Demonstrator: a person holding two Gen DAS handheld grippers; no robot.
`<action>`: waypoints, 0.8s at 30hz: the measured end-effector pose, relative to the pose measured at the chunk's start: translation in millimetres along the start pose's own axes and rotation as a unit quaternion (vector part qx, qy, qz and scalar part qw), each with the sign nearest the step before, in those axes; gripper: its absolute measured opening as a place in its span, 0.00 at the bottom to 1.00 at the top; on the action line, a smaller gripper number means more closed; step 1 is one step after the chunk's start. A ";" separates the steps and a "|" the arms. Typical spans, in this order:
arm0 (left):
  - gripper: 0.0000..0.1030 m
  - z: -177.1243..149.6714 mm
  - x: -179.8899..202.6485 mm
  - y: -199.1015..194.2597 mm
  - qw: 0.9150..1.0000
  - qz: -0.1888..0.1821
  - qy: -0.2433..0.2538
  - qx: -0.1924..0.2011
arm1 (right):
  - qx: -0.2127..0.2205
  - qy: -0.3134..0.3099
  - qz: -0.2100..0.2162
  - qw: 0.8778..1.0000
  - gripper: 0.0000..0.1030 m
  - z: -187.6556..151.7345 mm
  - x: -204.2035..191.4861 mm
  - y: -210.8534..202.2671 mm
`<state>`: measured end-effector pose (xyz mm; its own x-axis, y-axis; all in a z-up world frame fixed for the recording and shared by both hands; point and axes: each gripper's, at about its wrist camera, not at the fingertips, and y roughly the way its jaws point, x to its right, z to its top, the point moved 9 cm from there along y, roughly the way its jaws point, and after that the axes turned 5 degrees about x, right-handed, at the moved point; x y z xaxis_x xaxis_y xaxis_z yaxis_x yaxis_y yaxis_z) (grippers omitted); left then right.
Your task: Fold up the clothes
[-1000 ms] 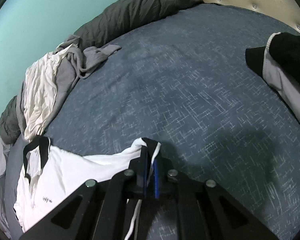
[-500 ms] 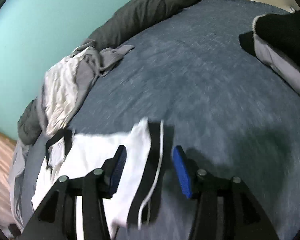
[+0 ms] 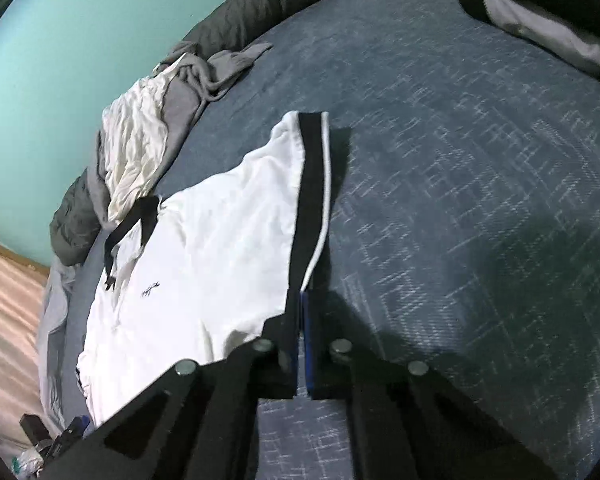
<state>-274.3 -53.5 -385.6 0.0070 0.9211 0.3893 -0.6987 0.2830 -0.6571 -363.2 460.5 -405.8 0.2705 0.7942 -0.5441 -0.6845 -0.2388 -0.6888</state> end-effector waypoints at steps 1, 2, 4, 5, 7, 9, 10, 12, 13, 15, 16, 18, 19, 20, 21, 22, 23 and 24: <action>0.59 0.9 -0.3 -0.3 1.000 -0.001 -0.001 0.001 | 0.002 -0.001 -0.004 1.000 0.01 1.4 1.4 0.0; 0.59 1.6 -0.4 -0.5 1.000 -0.001 -0.001 0.002 | 0.001 0.000 -0.006 1.000 0.01 1.3 2.5 1.3; 0.59 2.3 -0.7 -0.4 1.000 -0.002 -0.001 0.003 | -0.005 -0.005 -0.016 1.000 0.01 -3.2 4.5 4.6; 0.59 2.6 -1.0 -0.3 1.000 -0.002 -0.001 0.003 | -0.008 -0.008 -0.020 1.000 0.01 -5.9 5.2 6.8; 0.59 2.7 -1.9 0.1 1.000 -0.002 -0.003 0.003 | -0.008 -0.016 -0.025 1.000 0.01 -8.0 6.0 8.9; 0.59 4.3 -3.7 -1.2 1.000 -0.001 -0.006 0.005 | -0.005 -0.026 -0.034 0.999 0.01 -7.0 6.0 10.2; 0.59 5.2 -4.6 -2.0 1.000 -0.001 -0.008 0.006 | -0.006 -0.026 -0.037 0.999 0.01 -6.2 5.8 11.1; 0.59 7.0 -6.5 -4.2 1.000 -0.001 -0.009 0.009 | 0.000 -0.024 -0.044 0.999 0.03 -2.7 3.0 7.1; 0.59 8.1 -8.5 -5.4 1.000 0.000 -0.011 0.010 | 0.010 -0.025 -0.045 0.999 0.06 -0.5 0.2 0.8; 0.59 9.6 -13.4 -7.6 1.000 0.001 -0.016 0.012 | 0.028 -0.028 -0.046 0.998 0.18 2.9 -5.0 -12.4; 0.59 10.4 -17.6 -8.8 1.000 0.003 -0.020 0.012 | 0.037 -0.032 -0.045 0.998 0.32 2.7 -8.1 -20.3; 0.59 11.9 -26.2 -11.4 1.000 0.009 -0.027 0.013 | 0.054 -0.036 -0.033 0.997 0.39 -2.1 -18.1 -38.7; 0.59 12.6 -30.2 -12.8 0.999 0.011 -0.030 0.014 | 0.061 -0.035 -0.022 0.997 0.39 -6.2 -23.1 -46.5; 0.59 13.5 -35.7 -15.1 0.999 0.011 -0.038 0.016 | 0.067 -0.034 -0.011 0.997 0.39 -10.4 -28.1 -54.3; 0.59 14.3 -41.6 -16.4 0.999 0.012 -0.047 0.017 | 0.073 -0.031 0.000 0.997 0.39 -15.6 -32.9 -62.1; 0.59 15.1 -47.5 -17.6 0.998 0.013 -0.057 0.017 | 0.076 -0.024 0.013 0.997 0.39 -22.1 -37.6 -68.4; 0.59 16.2 -53.7 -18.8 0.998 0.017 -0.065 0.019 | 0.074 -0.014 0.029 0.997 0.39 -30.0 -41.9 -73.2; 0.59 17.3 -59.8 -19.0 0.997 0.022 -0.072 0.019 | 0.071 -0.005 0.045 0.996 0.41 -37.5 -44.8 -76.9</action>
<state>-273.8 -118.6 -385.3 -0.1249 0.8841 0.4504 -0.7227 0.2300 -0.6518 -297.2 422.3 -346.4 0.1975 0.7785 -0.5958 -0.7950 -0.2283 -0.5619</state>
